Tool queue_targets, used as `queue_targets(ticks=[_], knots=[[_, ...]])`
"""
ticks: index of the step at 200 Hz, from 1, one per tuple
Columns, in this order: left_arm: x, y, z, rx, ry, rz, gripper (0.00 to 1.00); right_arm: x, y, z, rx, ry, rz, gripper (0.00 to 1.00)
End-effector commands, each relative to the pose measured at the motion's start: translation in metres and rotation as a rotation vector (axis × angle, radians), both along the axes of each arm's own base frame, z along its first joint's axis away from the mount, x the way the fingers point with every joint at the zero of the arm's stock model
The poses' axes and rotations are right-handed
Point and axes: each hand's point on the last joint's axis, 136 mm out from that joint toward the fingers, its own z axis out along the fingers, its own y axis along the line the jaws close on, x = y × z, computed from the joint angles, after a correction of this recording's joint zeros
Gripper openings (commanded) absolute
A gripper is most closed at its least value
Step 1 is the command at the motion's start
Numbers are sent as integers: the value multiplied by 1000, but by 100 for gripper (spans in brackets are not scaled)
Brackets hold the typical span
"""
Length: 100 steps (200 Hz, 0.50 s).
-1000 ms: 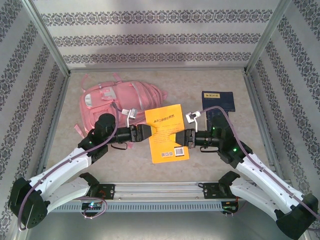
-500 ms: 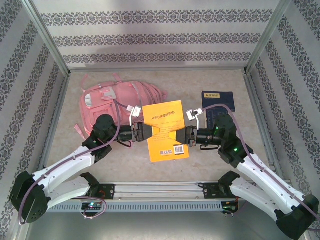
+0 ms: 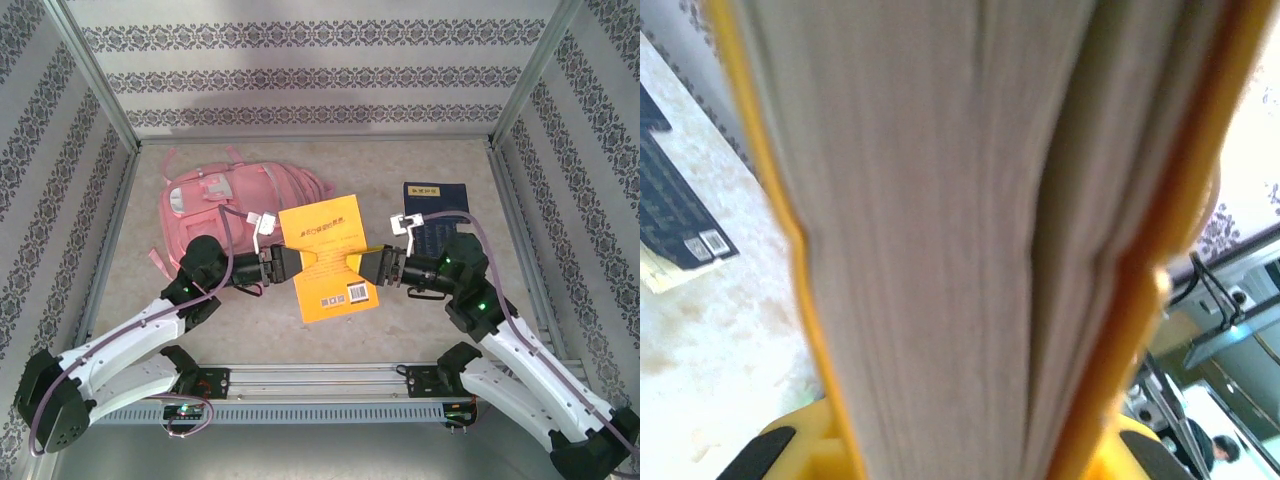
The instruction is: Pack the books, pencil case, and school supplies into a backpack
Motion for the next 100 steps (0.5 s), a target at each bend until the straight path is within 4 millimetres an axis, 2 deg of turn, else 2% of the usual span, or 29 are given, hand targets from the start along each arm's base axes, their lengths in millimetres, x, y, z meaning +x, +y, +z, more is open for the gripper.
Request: queue_targets(ticks=[1, 10, 44, 68, 100], knots=[[11, 18, 46, -127, -105, 146, 0, 12, -12, 11, 88, -32, -118, 95], [16, 24, 52, -160, -106, 194, 0, 15, -15, 11, 128, -23, -146, 98], [34, 41, 73, -265, -100, 335, 0, 33, -32, 9, 265, 20, -291, 98], [42, 39, 78, -288, -92, 363, 0, 32, -36, 20, 342, -44, -332, 98], [51, 30, 76, -298, -73, 377, 0, 30, -24, 30, 350, -79, -309, 98]])
